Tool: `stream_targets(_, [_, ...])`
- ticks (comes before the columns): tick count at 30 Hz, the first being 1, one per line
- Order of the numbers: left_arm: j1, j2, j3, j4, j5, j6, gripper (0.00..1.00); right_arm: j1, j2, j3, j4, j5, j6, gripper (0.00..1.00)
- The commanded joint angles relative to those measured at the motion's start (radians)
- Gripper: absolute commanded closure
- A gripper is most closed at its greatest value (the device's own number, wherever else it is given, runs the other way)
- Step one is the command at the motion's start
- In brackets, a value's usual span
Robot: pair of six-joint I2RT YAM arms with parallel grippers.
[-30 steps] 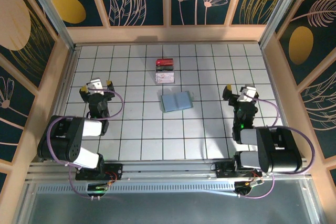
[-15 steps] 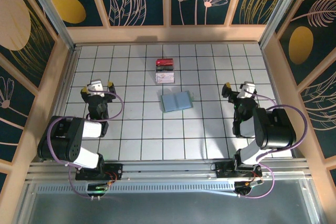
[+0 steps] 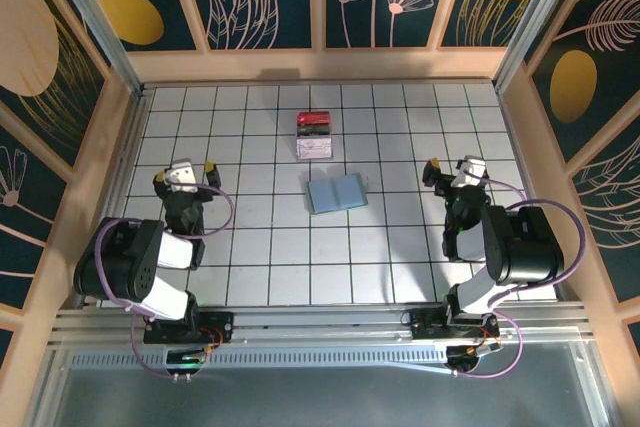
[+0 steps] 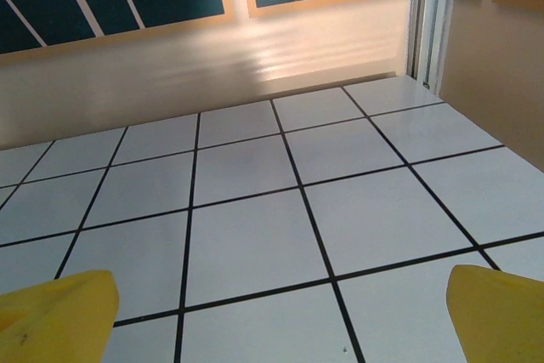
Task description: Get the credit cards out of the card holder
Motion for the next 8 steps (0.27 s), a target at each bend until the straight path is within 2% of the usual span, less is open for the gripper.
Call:
stream_targets(1, [0.023,-0.003,0.033,-0.027,0.071,-0.027,0.01,0.006,0.001,0.010,0.010,0.020,-0.003,0.01])
stream_targets(8, [0.025,-0.005,0.030,-0.024,0.071,-0.027,0.01,0.005,0.000,0.008,0.012,0.018,-0.004,0.01])
